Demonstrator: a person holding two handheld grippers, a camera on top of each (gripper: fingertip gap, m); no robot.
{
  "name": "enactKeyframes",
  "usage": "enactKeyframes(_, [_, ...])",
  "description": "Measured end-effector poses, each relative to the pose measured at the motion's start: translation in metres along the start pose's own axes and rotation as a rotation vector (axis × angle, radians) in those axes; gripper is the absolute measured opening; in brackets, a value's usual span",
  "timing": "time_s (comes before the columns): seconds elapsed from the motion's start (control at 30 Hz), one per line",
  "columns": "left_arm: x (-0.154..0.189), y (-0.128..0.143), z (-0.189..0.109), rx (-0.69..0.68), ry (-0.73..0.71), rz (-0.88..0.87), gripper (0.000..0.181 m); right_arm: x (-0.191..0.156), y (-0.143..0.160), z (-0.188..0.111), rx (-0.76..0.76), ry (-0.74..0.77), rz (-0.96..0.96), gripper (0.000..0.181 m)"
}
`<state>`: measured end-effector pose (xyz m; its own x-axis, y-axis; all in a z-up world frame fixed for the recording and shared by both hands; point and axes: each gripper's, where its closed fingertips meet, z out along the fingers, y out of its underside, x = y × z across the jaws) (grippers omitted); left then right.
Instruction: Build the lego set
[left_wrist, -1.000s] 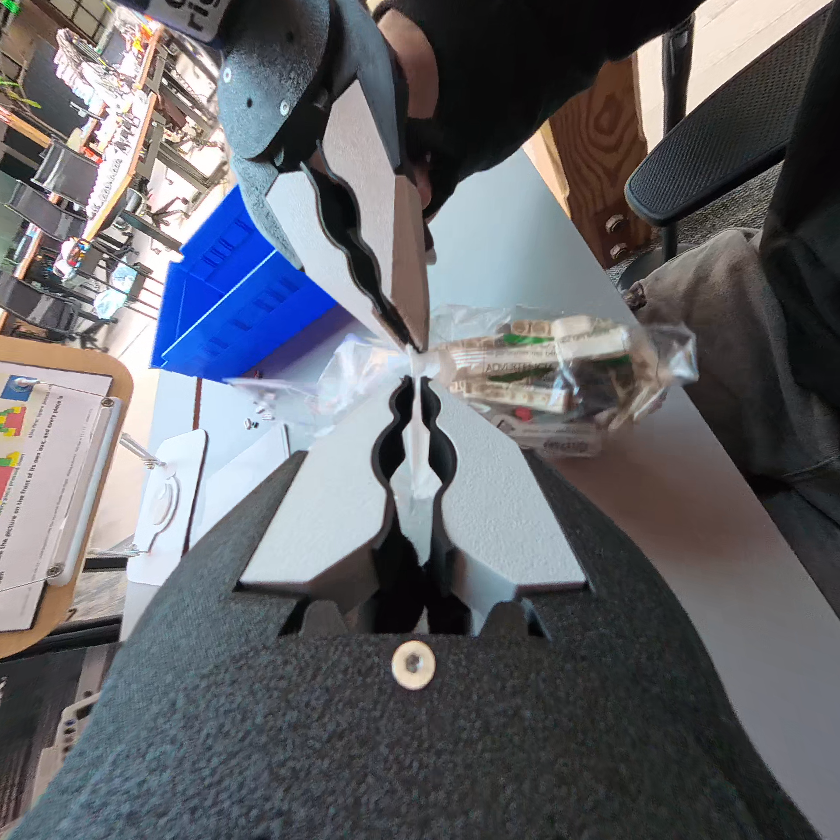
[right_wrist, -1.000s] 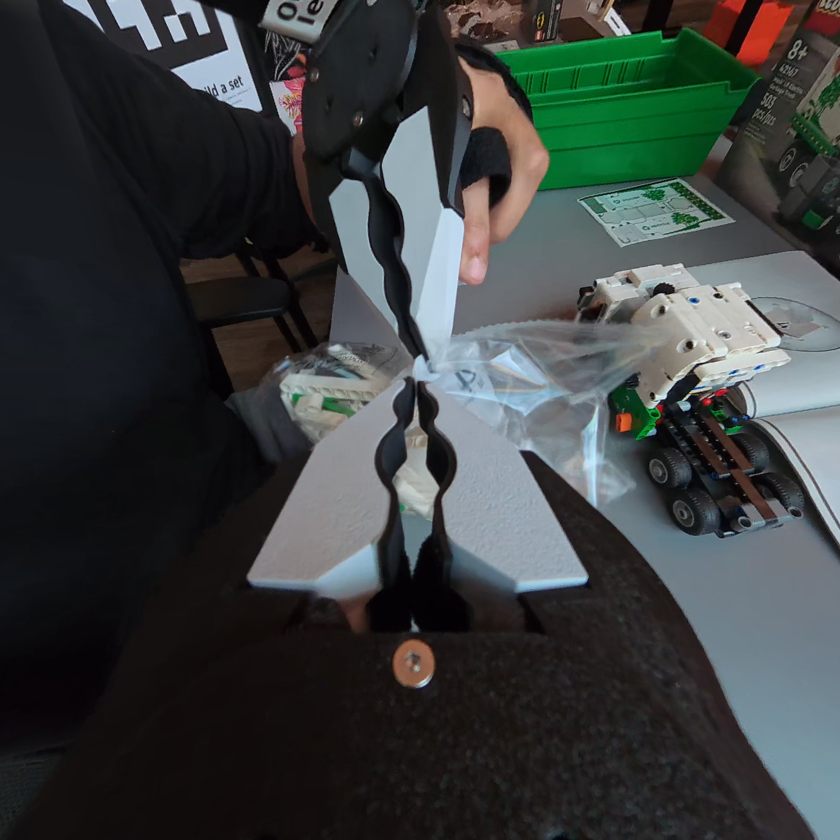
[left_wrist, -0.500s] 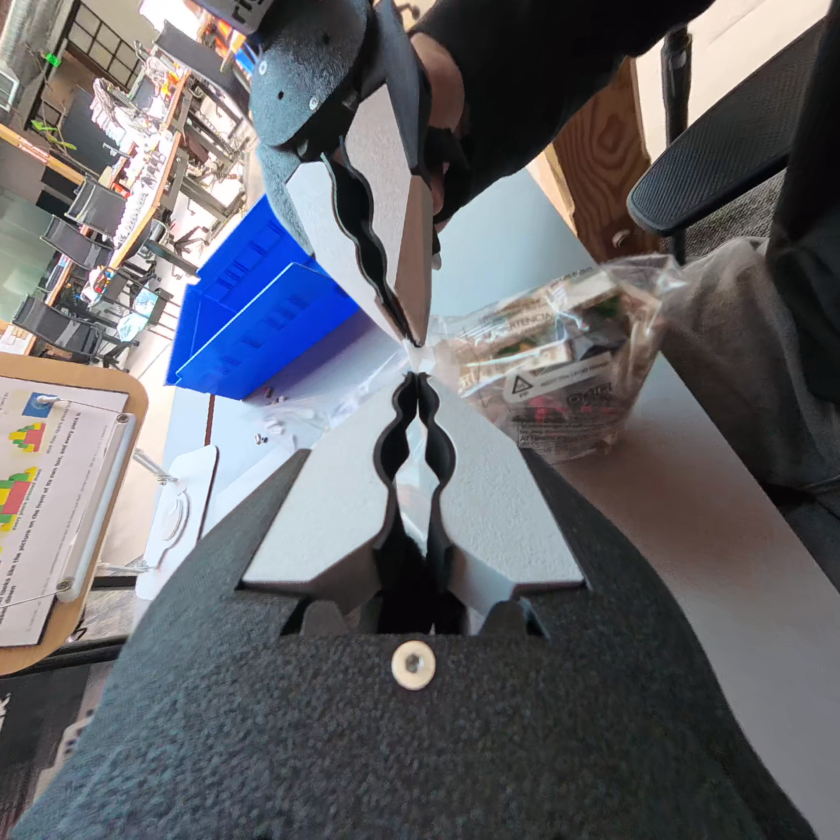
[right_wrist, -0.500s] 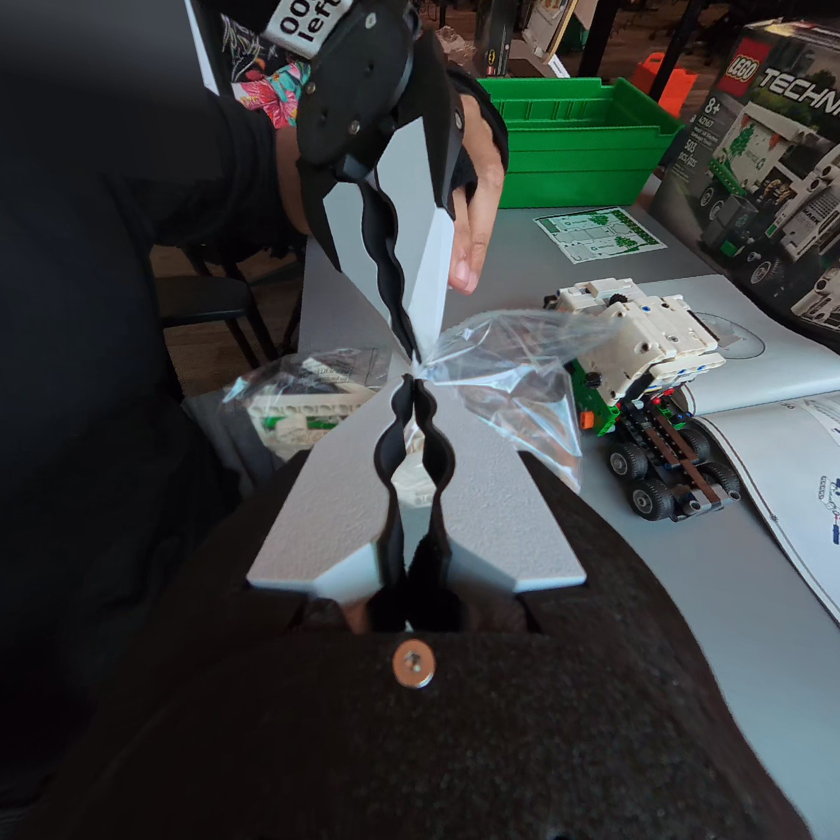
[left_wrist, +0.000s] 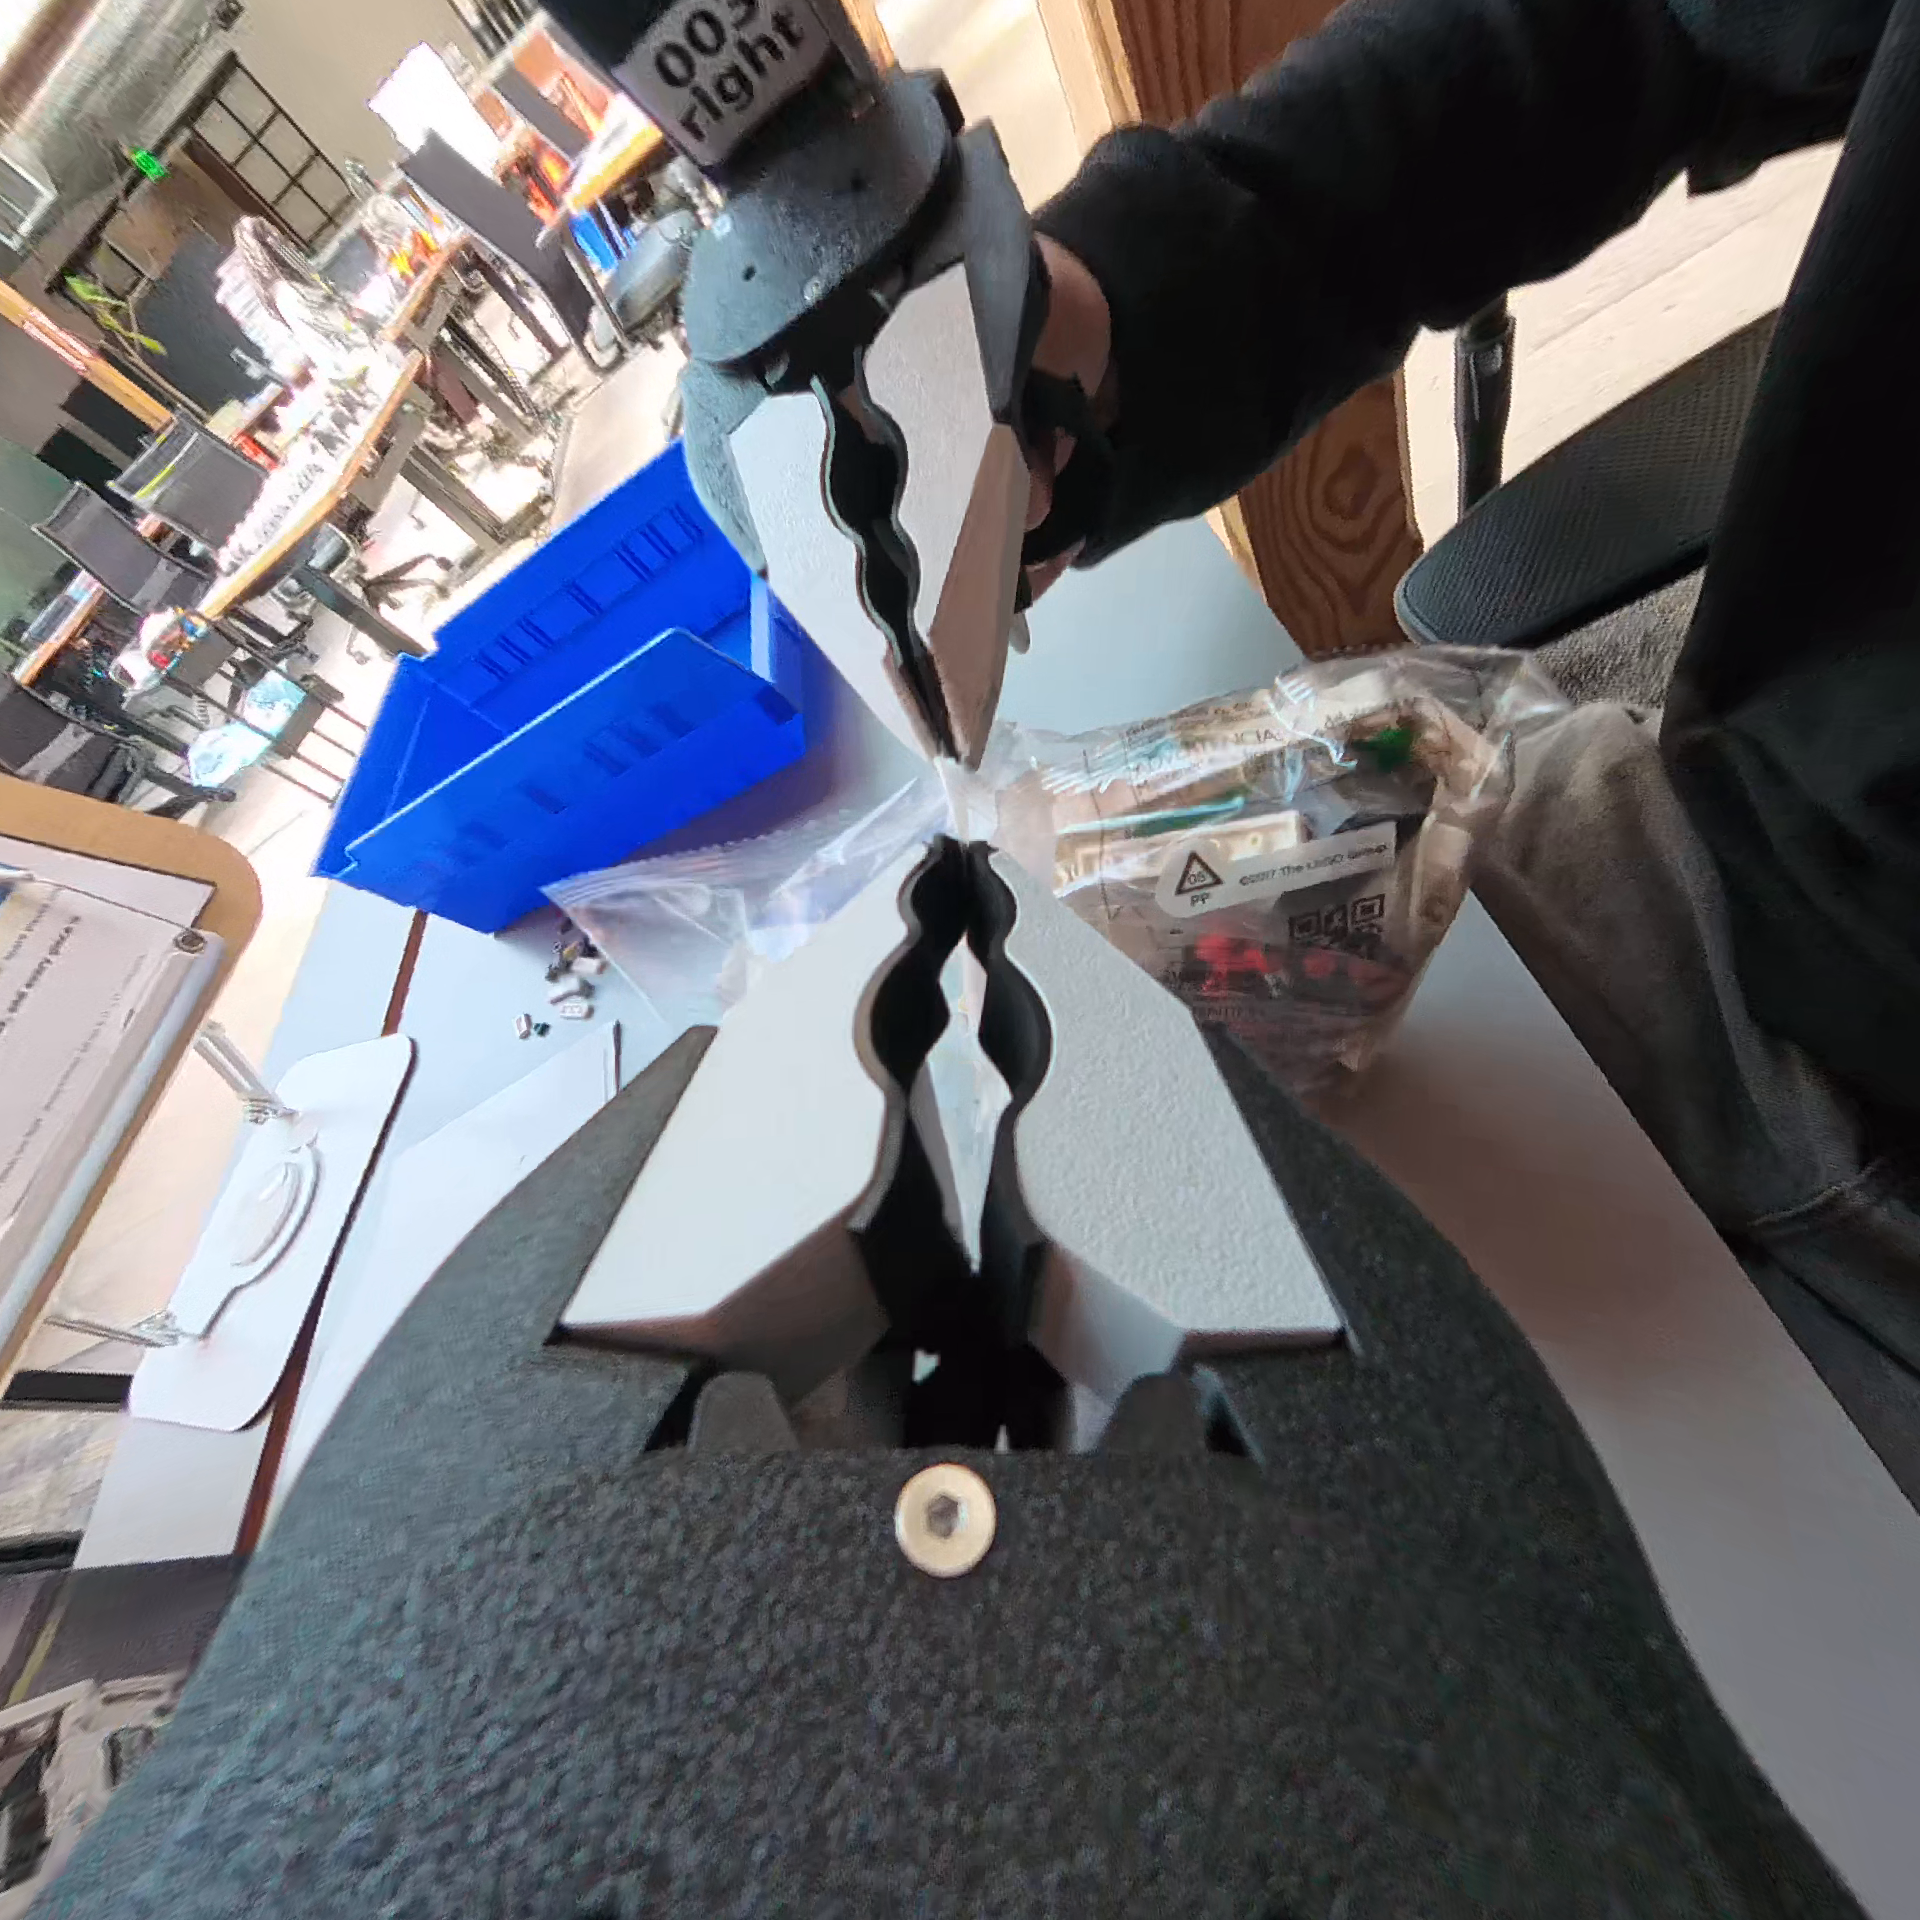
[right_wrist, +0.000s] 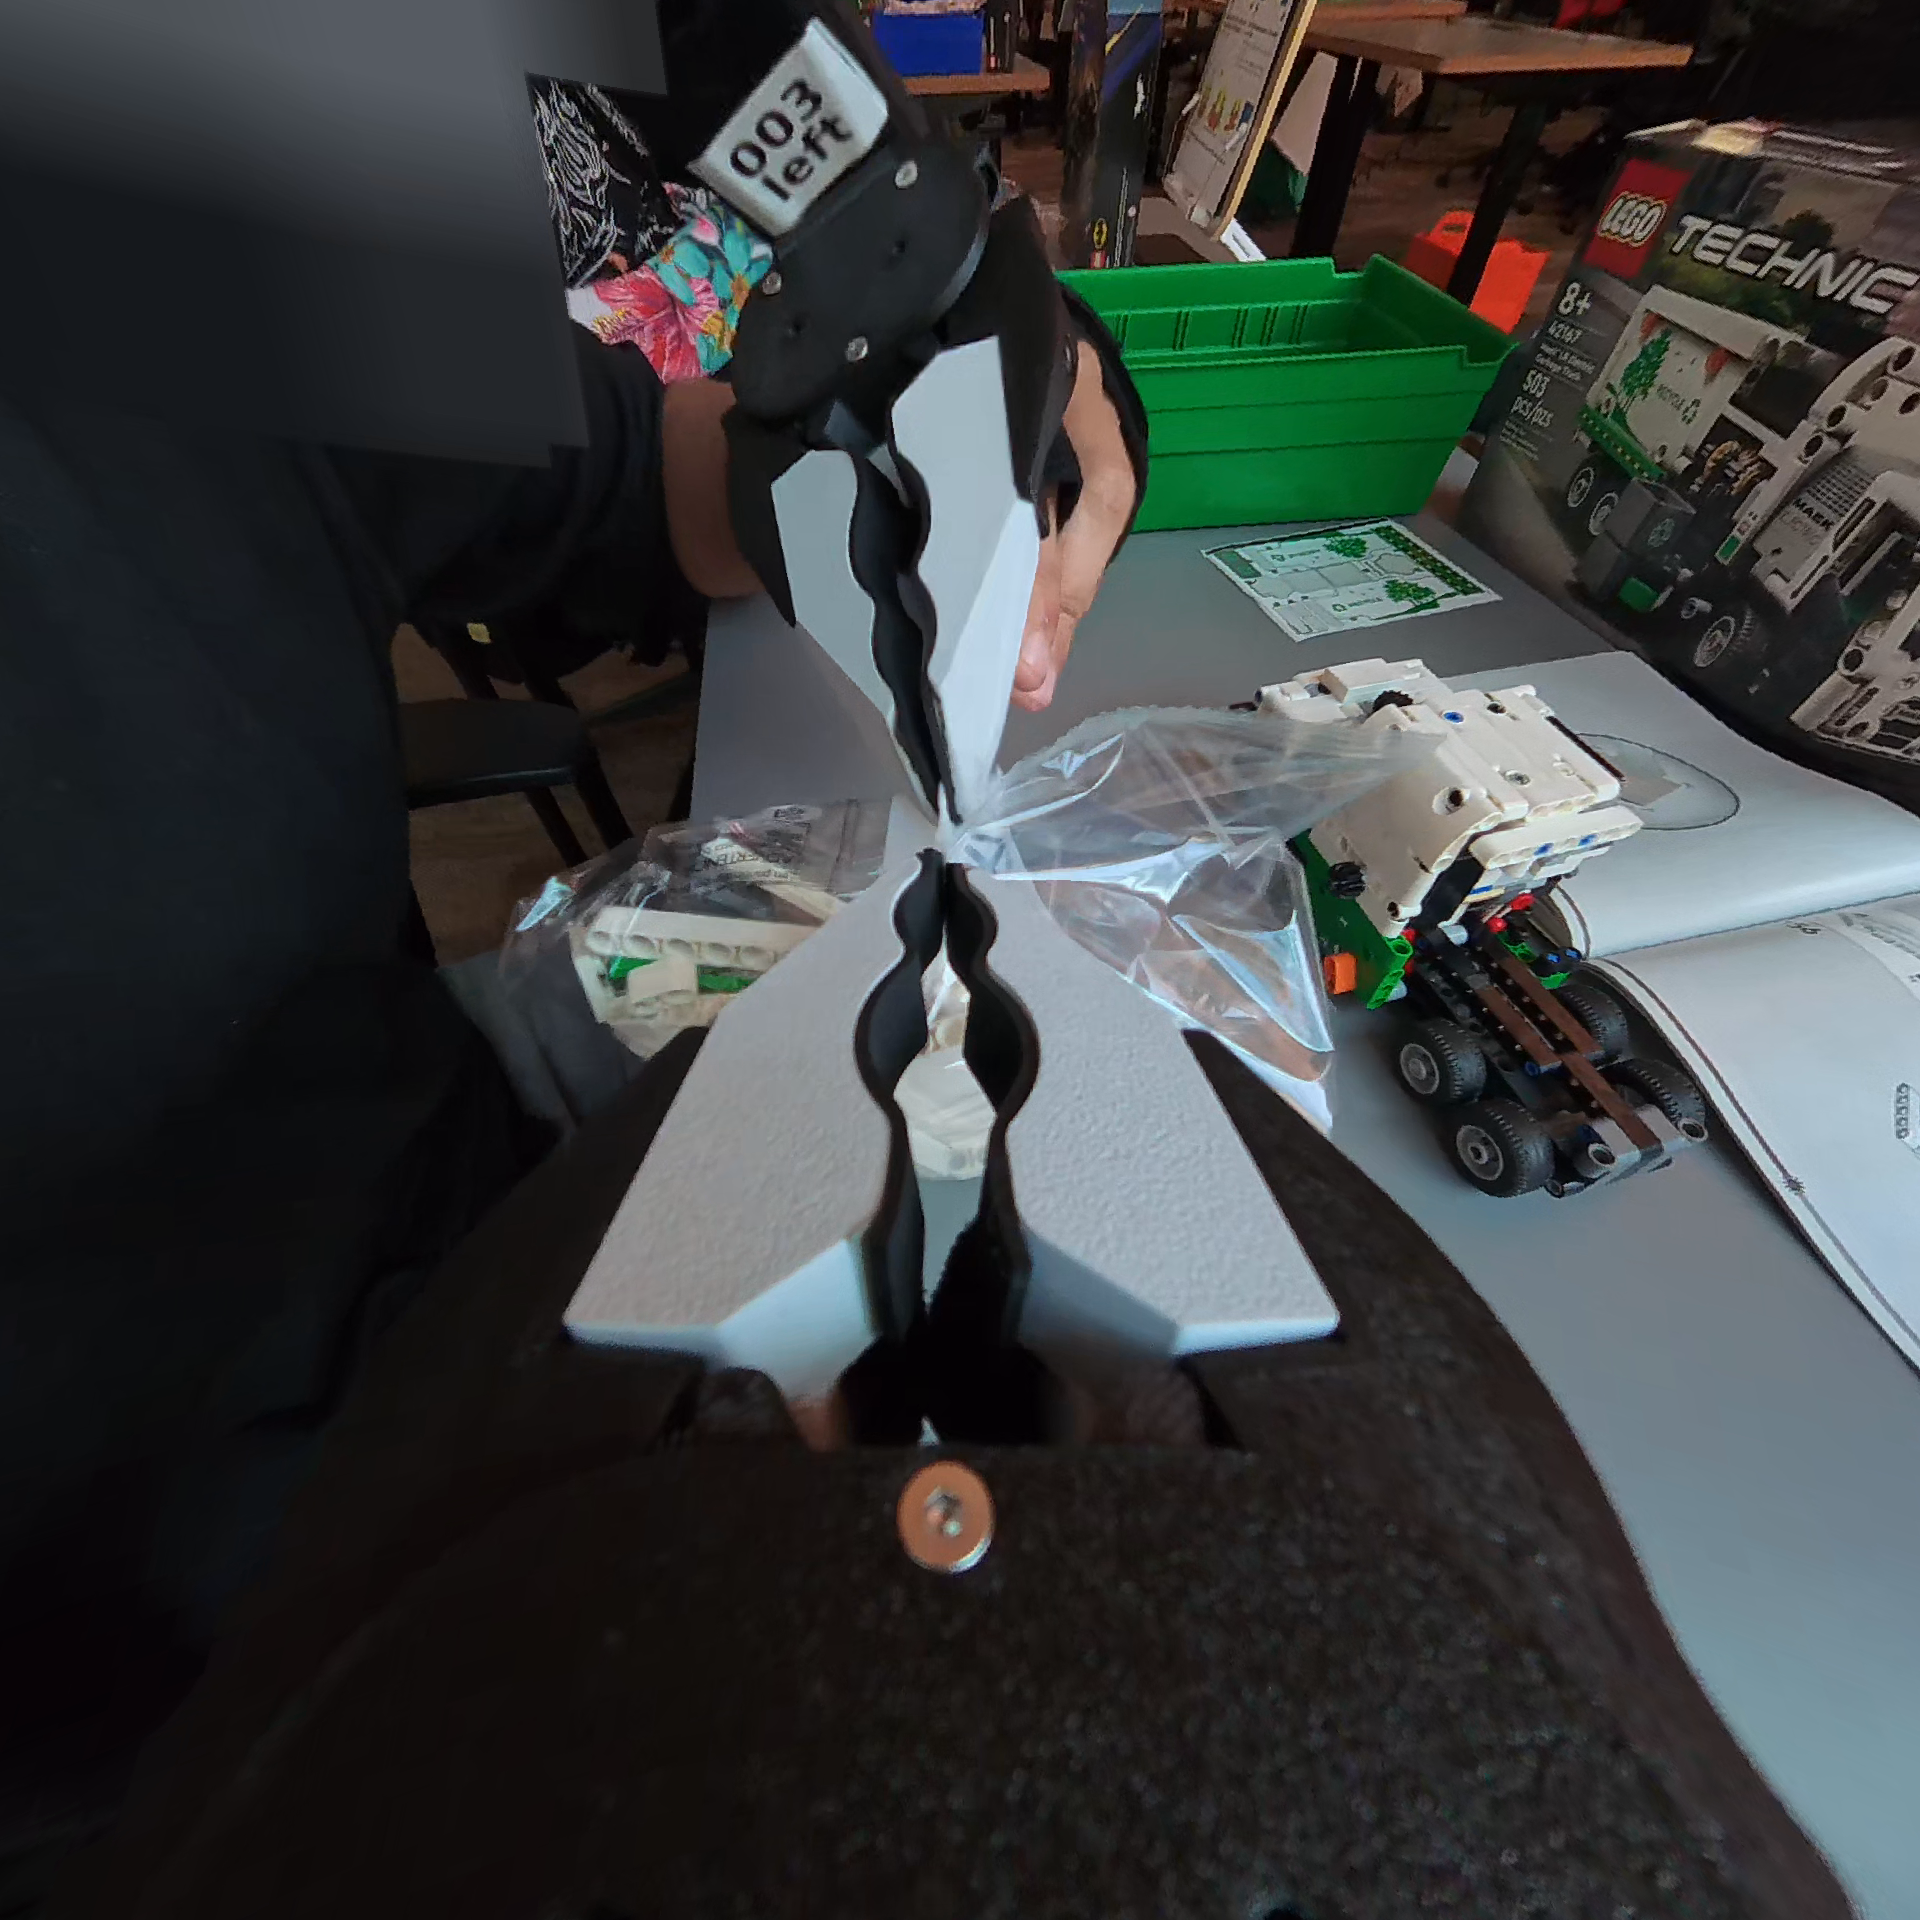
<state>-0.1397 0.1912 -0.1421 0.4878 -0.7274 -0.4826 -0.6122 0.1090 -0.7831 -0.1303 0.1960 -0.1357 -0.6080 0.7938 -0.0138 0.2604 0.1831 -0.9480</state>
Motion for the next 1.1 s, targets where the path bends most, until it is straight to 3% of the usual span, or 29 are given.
enactKeyframes(0.03, [-0.001,-0.001,0.001,0.008,-0.008,-0.001,0.0,0.001,0.001,-0.001,0.003,0.0,-0.001,0.0])
enactKeyframes(0.1, [0.0,0.004,0.008,-0.023,-0.028,0.058,0.0,0.005,0.007,-0.002,-0.006,-0.004,0.012,0.0])
enactKeyframes(0.47, [-0.006,-0.002,0.007,0.109,0.04,-0.153,0.0,0.006,0.003,-0.007,0.058,-0.016,0.054,0.0])
enactKeyframes(0.73, [-0.008,0.001,0.006,0.13,0.034,-0.177,0.0,0.009,0.007,-0.012,0.07,-0.007,0.061,0.0])
enactKeyframes(0.87, [-0.034,0.015,-0.022,0.157,-0.037,-0.251,0.0,0.033,0.001,-0.067,0.214,0.064,0.158,0.0])
enactKeyframes(1.03, [-0.015,0.0,-0.005,0.132,0.025,-0.131,0.0,0.016,0.014,-0.027,0.068,0.042,0.081,0.0])
enactKeyframes(1.1, [-0.015,-0.001,-0.005,0.124,0.023,-0.127,0.0,0.016,0.004,-0.027,0.108,0.026,0.123,0.0])
